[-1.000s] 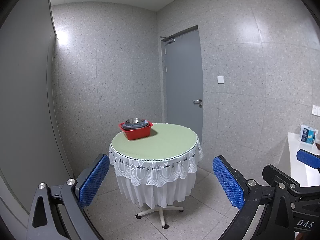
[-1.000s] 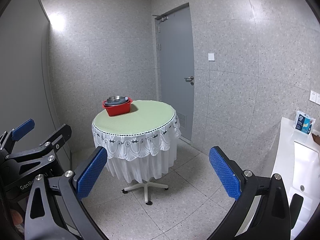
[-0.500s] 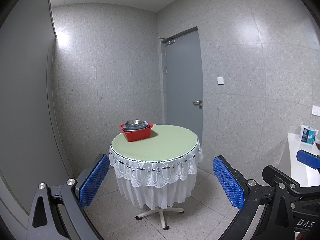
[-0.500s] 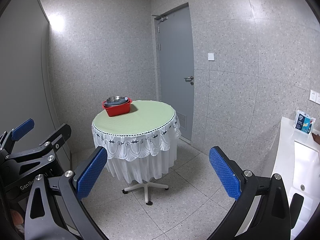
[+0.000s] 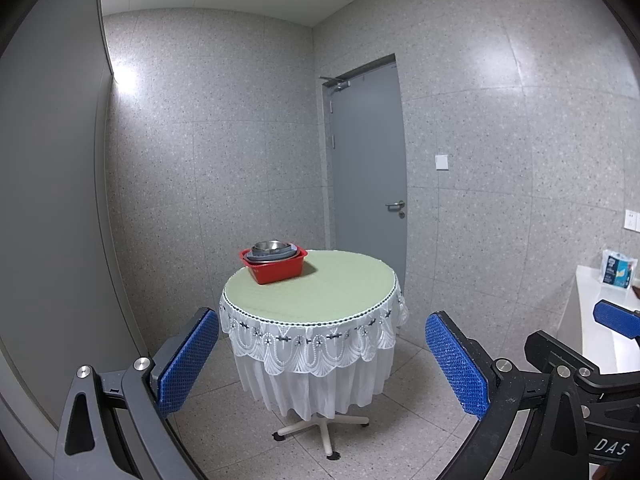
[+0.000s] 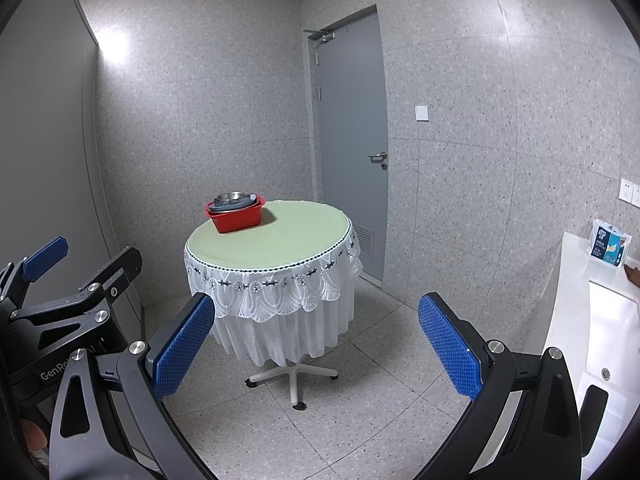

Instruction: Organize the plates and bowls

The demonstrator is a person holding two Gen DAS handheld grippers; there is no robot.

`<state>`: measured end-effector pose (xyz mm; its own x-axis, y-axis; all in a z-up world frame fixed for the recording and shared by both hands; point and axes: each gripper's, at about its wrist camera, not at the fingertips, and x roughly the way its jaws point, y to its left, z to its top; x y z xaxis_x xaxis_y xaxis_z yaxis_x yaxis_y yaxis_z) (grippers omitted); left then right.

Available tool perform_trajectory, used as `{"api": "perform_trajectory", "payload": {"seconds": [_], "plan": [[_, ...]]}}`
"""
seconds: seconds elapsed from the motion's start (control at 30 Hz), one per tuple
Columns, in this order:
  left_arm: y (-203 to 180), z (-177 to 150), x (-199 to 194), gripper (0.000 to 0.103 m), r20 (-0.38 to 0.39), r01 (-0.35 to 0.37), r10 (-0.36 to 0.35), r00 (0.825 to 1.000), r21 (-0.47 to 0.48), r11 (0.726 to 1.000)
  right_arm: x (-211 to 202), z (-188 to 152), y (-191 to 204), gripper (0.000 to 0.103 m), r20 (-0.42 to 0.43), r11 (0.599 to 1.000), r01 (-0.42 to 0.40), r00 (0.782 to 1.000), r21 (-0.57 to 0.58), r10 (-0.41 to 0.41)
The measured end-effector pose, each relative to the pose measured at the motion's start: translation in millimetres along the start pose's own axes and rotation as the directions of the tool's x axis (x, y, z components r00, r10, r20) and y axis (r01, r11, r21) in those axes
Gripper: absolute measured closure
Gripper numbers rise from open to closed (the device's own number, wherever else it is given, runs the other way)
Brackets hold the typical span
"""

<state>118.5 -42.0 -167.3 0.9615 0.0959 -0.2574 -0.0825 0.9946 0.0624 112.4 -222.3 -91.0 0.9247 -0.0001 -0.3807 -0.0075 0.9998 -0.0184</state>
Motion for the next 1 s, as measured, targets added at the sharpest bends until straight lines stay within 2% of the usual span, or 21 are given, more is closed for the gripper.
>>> {"api": "perform_trajectory", "payload": {"seconds": [1.0], "plan": [[14, -1, -12, 0.001, 0.016, 0.006, -0.006, 1.000, 0.004, 1.000, -9, -6, 12, 0.000, 0.016, 1.000, 0.010, 1.000, 0.005, -0.010]]}}
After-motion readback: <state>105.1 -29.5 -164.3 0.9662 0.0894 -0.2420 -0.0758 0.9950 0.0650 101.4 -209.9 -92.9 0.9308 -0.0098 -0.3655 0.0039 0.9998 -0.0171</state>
